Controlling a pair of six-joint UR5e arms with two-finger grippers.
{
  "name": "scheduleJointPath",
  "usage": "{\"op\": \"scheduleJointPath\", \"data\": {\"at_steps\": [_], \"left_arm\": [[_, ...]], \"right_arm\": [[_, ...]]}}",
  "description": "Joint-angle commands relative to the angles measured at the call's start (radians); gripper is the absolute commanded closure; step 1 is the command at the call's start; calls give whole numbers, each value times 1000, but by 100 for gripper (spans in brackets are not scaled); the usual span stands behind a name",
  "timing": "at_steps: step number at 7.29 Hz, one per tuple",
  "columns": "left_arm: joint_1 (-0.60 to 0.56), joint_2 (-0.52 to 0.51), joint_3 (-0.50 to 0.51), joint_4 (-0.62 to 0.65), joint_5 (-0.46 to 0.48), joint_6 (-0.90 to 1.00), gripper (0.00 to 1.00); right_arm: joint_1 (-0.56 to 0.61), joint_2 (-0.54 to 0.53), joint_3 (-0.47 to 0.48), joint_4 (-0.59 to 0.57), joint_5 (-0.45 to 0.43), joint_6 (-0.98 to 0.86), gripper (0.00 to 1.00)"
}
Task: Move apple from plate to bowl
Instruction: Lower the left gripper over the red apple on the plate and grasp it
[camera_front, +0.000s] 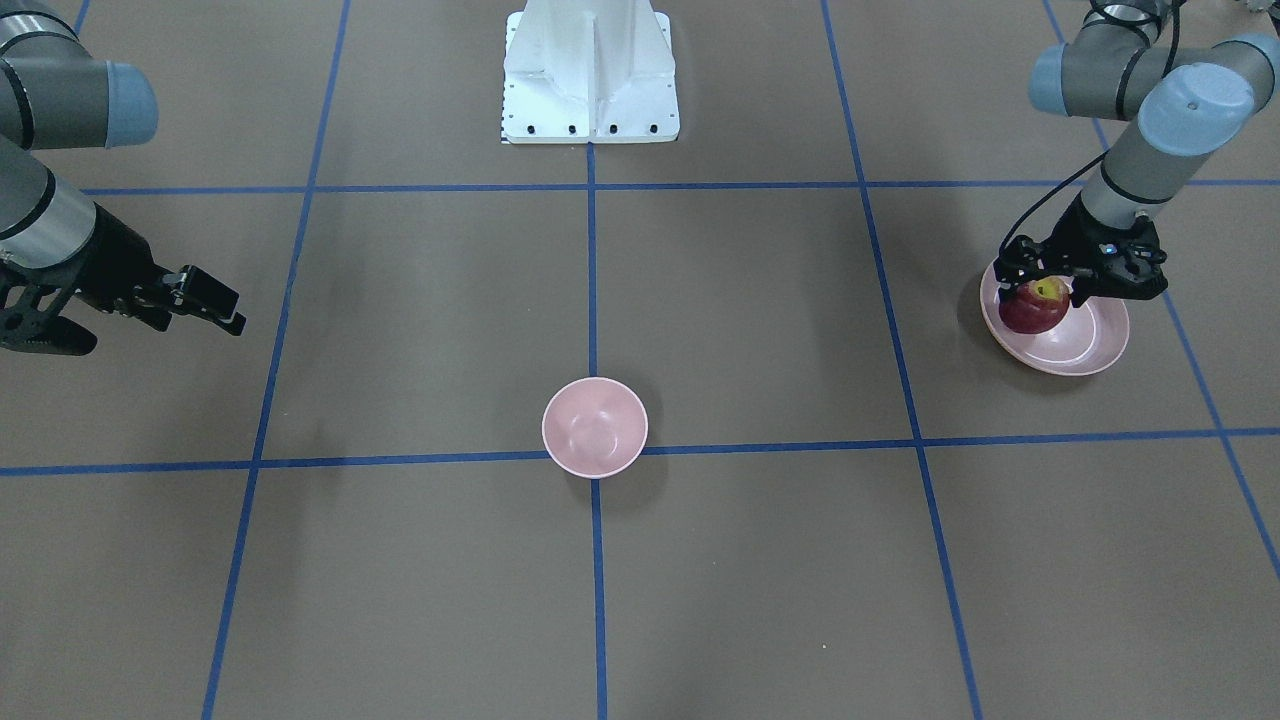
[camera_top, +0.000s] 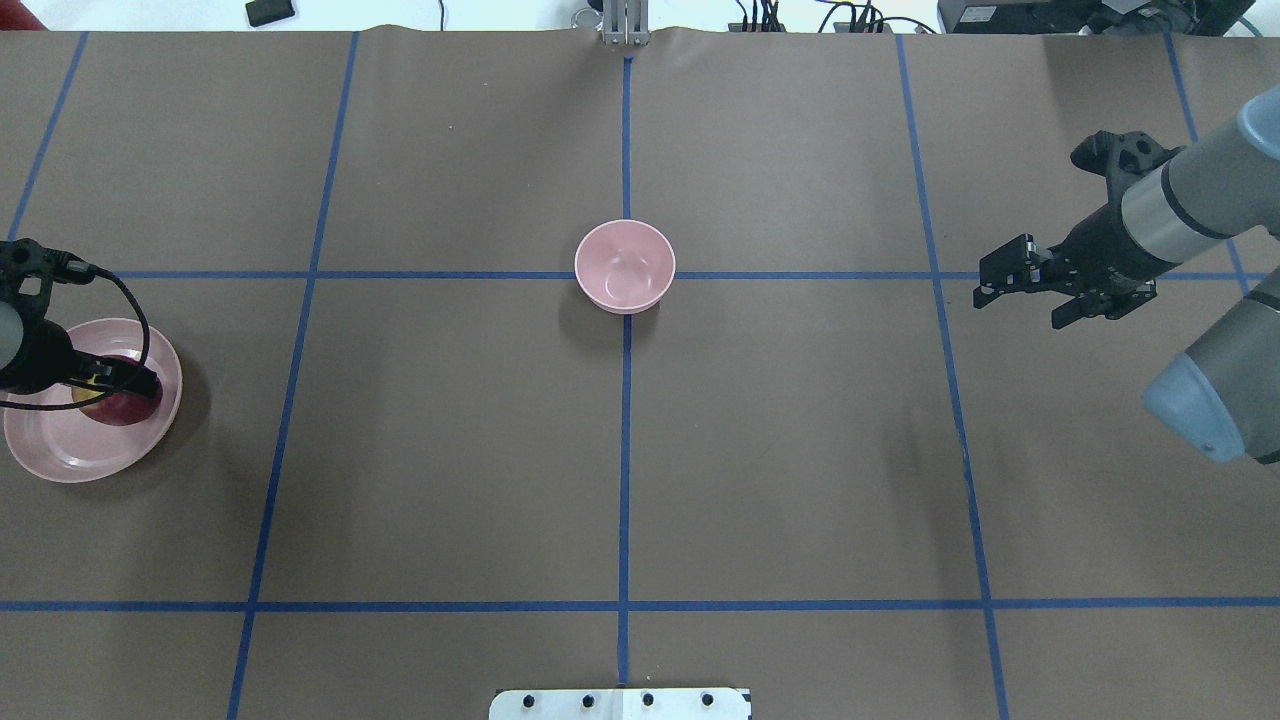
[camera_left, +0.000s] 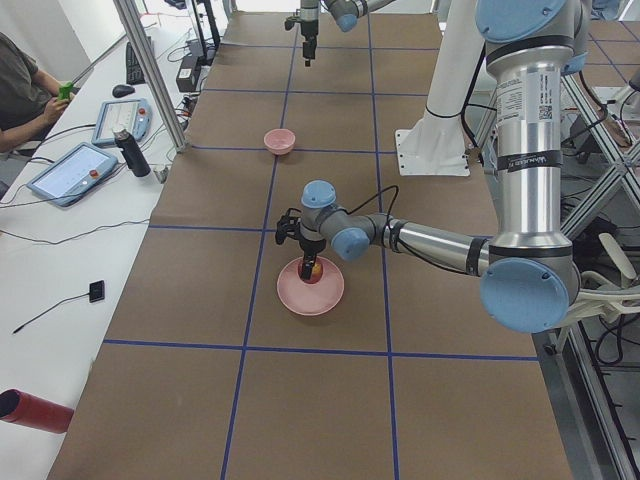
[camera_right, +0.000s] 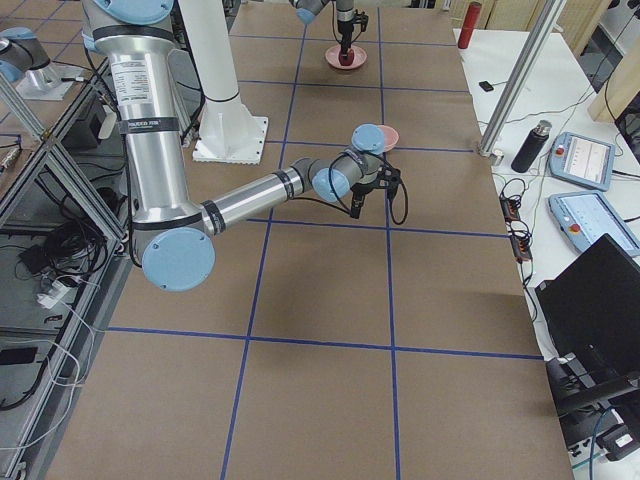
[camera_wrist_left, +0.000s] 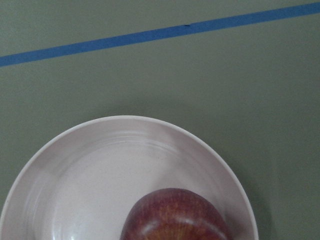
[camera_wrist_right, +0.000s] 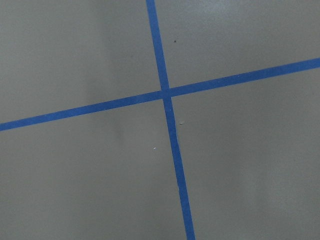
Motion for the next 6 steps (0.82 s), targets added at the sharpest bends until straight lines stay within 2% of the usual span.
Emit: {"op": "scheduleJointPath", "data": {"at_steps": [1, 3, 4, 5, 6], "left_arm": [[4, -2, 14, -1, 1, 7, 3], [4, -1, 14, -1, 1, 11, 5], [4, -2, 15, 0, 0, 6, 32], [4, -2, 14, 3, -2, 11, 78], [3, -2, 8, 6, -21, 12, 100]], "right_arm": [[0, 0, 0, 0, 0, 0, 0], [0, 2, 2, 0, 2, 0, 0], [-2, 2, 2, 2, 2, 0, 0], [-2, 2, 3, 2, 4, 2, 0], [-3, 2, -1, 2, 4, 5, 0]]}}
